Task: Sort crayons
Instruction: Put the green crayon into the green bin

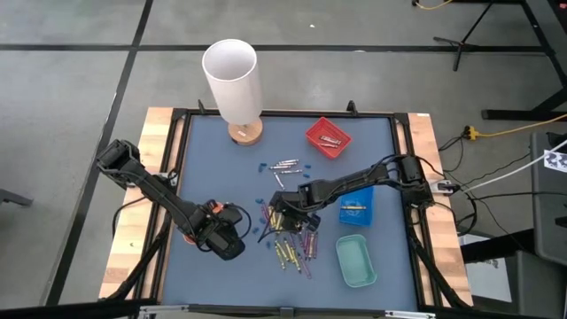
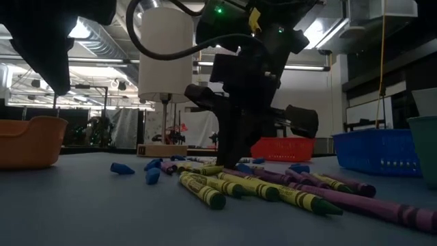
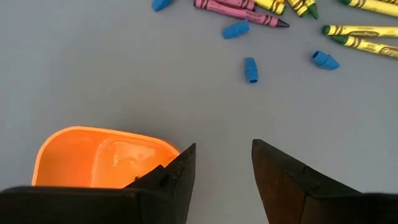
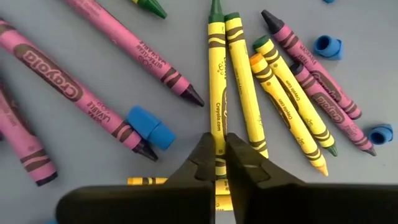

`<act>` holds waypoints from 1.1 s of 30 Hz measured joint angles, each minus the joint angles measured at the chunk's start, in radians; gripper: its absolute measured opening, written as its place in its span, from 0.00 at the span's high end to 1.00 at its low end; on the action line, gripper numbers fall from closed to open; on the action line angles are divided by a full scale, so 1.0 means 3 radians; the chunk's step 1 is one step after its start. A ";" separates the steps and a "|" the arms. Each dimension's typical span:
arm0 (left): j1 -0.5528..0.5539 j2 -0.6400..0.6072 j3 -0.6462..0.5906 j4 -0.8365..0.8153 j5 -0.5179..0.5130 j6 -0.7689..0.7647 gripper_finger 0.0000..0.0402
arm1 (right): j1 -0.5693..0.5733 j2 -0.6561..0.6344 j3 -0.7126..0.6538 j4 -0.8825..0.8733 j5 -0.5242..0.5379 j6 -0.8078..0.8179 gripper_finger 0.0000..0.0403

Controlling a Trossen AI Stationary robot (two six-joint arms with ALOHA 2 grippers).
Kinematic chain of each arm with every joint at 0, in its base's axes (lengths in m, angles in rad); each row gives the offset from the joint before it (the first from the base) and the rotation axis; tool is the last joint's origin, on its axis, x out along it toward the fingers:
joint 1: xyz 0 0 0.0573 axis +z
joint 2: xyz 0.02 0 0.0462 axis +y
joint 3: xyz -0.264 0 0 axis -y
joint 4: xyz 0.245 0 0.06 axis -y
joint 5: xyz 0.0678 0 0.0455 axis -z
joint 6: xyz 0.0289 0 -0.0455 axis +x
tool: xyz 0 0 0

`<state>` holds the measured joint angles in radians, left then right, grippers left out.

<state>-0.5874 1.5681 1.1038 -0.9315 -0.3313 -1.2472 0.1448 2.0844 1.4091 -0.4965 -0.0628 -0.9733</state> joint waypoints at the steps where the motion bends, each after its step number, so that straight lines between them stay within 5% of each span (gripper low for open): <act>1: 0.0001 0.0000 0.0000 0.0017 0.0000 0.0000 0.65 | 0.0001 -0.0020 -0.0003 -0.0013 0.0003 0.0000 0.96; 6: 0.0001 0.0000 0.0000 0.0031 -0.0001 0.0000 0.65 | 0.0024 -0.0192 -0.0013 -0.0201 0.0061 0.0000 0.96; 18: 0.0002 0.0000 0.0000 0.0151 -0.0255 0.0001 0.65 | 0.0429 -0.0695 -0.0003 -0.0872 0.0861 0.0055 0.96; 33: 0.0003 0.0000 0.0000 0.0423 -0.0437 0.0004 0.65 | 0.0999 -0.0993 -0.0002 -0.1601 0.1133 0.1632 0.96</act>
<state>-0.5865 1.5681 1.1038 -0.8047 -0.4625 -1.2461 0.4444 1.7866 1.4086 -0.9768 0.2772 -0.4837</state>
